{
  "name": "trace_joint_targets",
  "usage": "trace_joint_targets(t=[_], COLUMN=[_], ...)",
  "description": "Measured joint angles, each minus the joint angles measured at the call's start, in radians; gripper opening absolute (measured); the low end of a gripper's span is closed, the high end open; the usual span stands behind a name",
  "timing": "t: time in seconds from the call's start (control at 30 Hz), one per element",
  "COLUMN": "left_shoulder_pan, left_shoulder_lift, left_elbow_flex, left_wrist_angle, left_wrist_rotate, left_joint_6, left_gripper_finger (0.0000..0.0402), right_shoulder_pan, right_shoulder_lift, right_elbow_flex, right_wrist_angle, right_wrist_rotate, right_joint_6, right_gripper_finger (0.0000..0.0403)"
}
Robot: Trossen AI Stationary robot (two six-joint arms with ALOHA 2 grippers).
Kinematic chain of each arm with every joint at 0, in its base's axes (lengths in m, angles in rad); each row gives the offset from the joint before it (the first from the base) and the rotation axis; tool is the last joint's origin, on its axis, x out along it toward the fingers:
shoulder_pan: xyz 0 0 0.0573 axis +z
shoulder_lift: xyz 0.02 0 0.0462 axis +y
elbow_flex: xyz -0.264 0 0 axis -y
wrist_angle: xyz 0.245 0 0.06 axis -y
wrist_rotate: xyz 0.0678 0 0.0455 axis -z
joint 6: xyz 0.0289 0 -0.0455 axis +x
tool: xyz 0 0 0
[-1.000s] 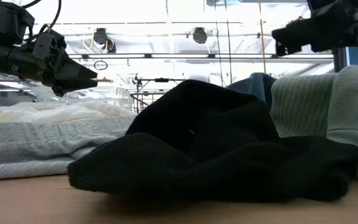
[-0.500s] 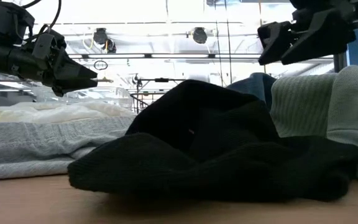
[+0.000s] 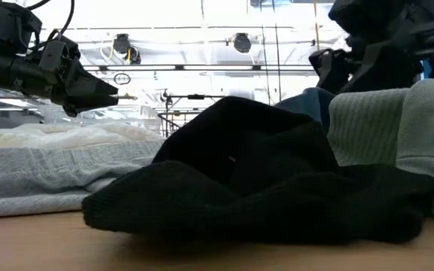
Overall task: Pick & Place Cloths
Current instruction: Put the blue sock into the transparent bin
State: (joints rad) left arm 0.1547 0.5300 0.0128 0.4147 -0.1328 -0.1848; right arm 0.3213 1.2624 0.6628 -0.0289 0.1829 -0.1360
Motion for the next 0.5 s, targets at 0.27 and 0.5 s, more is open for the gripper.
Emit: trace_joint_targets(t=[0.27, 0.5], left_shoulder_pan=[0.000, 0.000], left_shoulder_lift=[0.000, 0.000], left_elbow_flex=[0.000, 0.000], left_wrist_angle=[0.000, 0.001], left_wrist_rotate=[0.000, 0.001], left_joint_6=[-0.008, -0.086], left_gripper_finger=[0.0223, 0.0223], right_shoulder_pan=[0.000, -0.005], right_shoulder_lift=[0.051, 0.037], right_elbow_flex=[-0.001, -0.001], right_wrist_angle=[0.019, 0.114], right_wrist_rotate=[0.054, 0.104], right_joint_6=[0.028, 0.019], right_gripper_finger=[0.0145, 0.0029])
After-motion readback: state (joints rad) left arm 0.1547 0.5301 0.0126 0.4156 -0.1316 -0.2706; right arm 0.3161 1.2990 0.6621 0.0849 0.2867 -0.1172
